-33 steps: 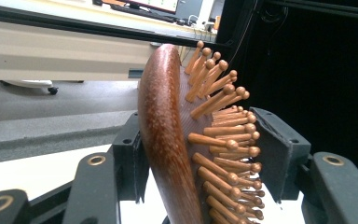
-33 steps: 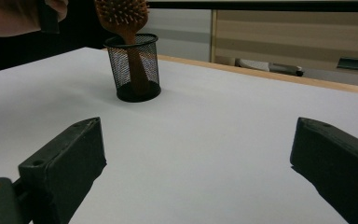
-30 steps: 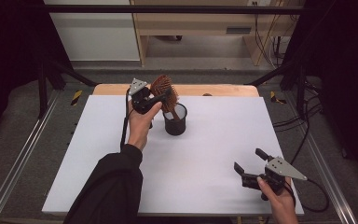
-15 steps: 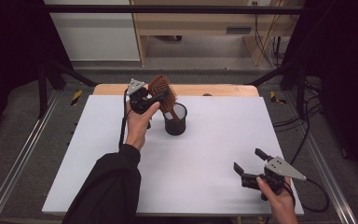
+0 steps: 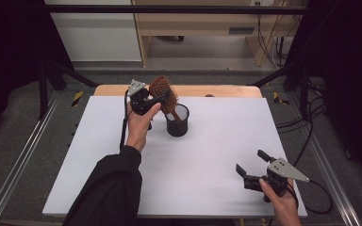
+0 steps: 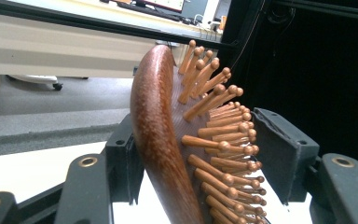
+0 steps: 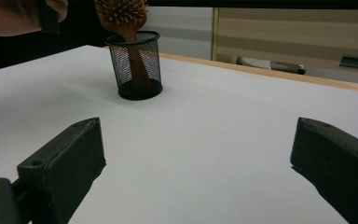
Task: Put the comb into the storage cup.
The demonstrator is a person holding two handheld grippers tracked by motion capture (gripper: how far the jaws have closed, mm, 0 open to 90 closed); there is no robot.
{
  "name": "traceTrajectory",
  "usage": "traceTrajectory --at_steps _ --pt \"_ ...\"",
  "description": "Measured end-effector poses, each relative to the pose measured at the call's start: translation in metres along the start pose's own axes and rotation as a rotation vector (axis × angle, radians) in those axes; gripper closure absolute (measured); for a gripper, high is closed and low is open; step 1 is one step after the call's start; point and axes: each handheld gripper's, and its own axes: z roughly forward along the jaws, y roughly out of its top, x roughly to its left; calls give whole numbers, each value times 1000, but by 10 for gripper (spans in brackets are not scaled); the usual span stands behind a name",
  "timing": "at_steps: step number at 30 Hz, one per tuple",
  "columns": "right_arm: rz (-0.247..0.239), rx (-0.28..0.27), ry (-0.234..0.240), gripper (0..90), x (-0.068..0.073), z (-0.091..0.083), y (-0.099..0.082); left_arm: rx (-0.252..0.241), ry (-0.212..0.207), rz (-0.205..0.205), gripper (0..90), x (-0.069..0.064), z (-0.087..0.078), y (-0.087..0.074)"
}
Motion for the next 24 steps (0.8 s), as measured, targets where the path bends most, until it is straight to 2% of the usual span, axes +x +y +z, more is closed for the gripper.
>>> traceTrajectory --at_steps 3,9,19,24 --pt "0 0 0 33 0 0 0 -6 -3 -11 345 1 -1 1" --pt "1 3 2 33 1 0 0 0 0 -17 341 4 -1 0" --pt "-4 8 9 32 1 1 -1 -3 -16 -19 324 3 -1 0" --pt "-3 8 12 32 2 1 -1 -1 -11 -16 308 4 0 0"
